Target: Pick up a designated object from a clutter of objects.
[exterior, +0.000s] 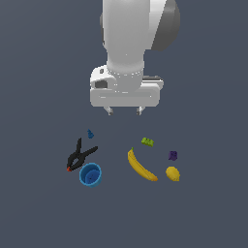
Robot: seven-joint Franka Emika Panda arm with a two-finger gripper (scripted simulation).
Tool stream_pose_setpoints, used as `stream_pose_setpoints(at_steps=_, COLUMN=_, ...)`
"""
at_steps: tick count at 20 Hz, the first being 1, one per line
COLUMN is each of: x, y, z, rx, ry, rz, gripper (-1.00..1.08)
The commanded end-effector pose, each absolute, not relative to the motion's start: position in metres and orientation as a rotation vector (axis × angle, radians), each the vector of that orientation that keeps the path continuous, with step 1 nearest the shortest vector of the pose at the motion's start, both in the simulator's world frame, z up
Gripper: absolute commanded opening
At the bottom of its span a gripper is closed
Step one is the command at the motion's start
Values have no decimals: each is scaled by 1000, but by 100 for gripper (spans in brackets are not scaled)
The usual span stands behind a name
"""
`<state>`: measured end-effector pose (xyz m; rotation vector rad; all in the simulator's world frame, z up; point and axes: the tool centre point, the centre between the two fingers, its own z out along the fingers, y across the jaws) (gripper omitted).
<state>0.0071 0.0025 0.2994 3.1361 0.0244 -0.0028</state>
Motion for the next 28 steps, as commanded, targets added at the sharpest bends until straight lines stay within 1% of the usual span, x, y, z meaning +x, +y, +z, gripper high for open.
stream_pose_setpoints(at_steps=1, x=7, y=2, z=299, rx=3136, ry=24, rz=-3, gripper=100)
stream_pose_setpoints(at_steps=11, x=11, y=12, z=309, rx=3165, ry=-27, rz=8, gripper=100)
stream_pose_setpoints(at_steps=16, x=13, y=8, z=305, rx=3164, ry=-37, rz=7, gripper=100)
stream_pose_setpoints(at_steps=22, x=24, y=-12, z=284, rx=3169, ry=-107, rz=6, gripper=100)
stream_pose_setpoints(at_steps=28, x=40, y=-49, z=245, rx=3169, ry=-234, rz=5, gripper=100)
